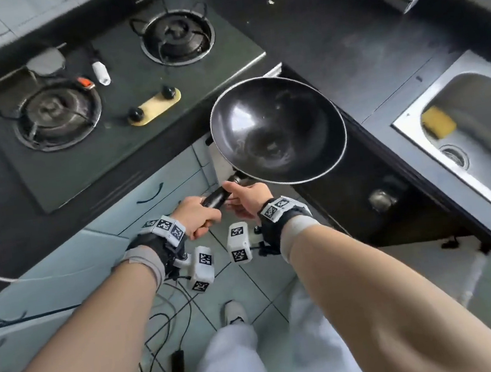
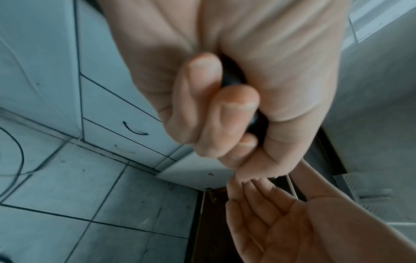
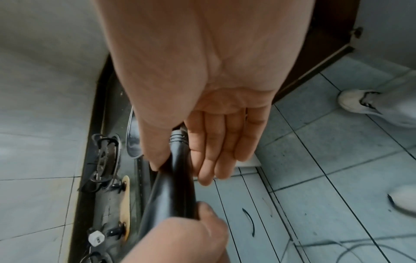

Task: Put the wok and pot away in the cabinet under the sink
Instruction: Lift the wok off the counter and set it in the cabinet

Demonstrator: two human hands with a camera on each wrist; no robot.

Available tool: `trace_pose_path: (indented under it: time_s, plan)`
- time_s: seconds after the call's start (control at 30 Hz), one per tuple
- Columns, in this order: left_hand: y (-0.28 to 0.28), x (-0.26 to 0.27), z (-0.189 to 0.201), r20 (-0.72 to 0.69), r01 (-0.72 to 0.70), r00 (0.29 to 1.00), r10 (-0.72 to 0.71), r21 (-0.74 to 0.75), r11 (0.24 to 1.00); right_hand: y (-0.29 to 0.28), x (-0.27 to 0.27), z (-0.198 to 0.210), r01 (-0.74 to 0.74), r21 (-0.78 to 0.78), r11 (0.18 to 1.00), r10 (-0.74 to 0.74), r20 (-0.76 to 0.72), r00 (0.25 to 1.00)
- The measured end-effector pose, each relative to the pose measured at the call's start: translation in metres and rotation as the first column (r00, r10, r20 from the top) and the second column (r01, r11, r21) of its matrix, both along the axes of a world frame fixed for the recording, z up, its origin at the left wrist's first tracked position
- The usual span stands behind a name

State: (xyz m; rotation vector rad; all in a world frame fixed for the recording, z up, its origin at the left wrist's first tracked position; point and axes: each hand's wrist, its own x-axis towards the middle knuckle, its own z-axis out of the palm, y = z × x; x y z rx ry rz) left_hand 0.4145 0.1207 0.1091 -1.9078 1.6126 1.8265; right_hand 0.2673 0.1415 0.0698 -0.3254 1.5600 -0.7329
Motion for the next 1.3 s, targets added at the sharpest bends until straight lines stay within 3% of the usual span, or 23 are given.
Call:
trace_pose_path:
  time_s: [0.17,0.37,0.6,0.8,0.93,1.07,1.13,1.3]
  plan:
    - [0.013,0.011,-0.027,0.025,0.045,0.999,-0.045,0.022,0.999,0.018,0.019,-0.032,0.066,0.041,0.997,-0.066,0.015,0.998]
    - [0.024,-0.026,-0.065,0.035,0.141,0.989,-0.145,0.099,0.985,0.039,-0.018,-0.068,0.099,0.137,0.986,-0.101,0.008,0.995]
    - [-0.008,-0.132,-0.102,0.092,0.266,0.952,-0.292,0.222,0.938,0.032,-0.11,-0.121,0.151,0.196,0.969,-0.175,0.115,0.978]
    - [-0.038,-0.232,-0.16,0.159,0.368,0.895,-0.418,0.268,0.89,0.013,-0.195,-0.192,0.2,0.203,0.958,-0.234,0.156,0.96]
    - [-0.05,-0.271,-0.21,0.147,0.426,0.865,-0.481,0.292,0.856,0.011,-0.23,-0.239,0.318,0.238,0.918,-0.346,0.086,0.934]
    - [-0.064,-0.286,-0.282,0.097,0.471,0.851,-0.517,0.294,0.831,0.003,-0.246,-0.321,0.296,0.262,0.918,-0.324,0.07,0.943]
    - [-0.073,-0.292,-0.322,0.079,0.47,0.856,-0.512,0.296,0.832,-0.007,-0.253,-0.369,0.305,0.248,0.92,-0.328,0.055,0.943]
    - [-0.09,-0.32,-0.424,0.047,0.439,0.885,-0.463,0.245,0.865,-0.035,-0.28,-0.43,0.328,0.195,0.925,-0.334,0.003,0.942]
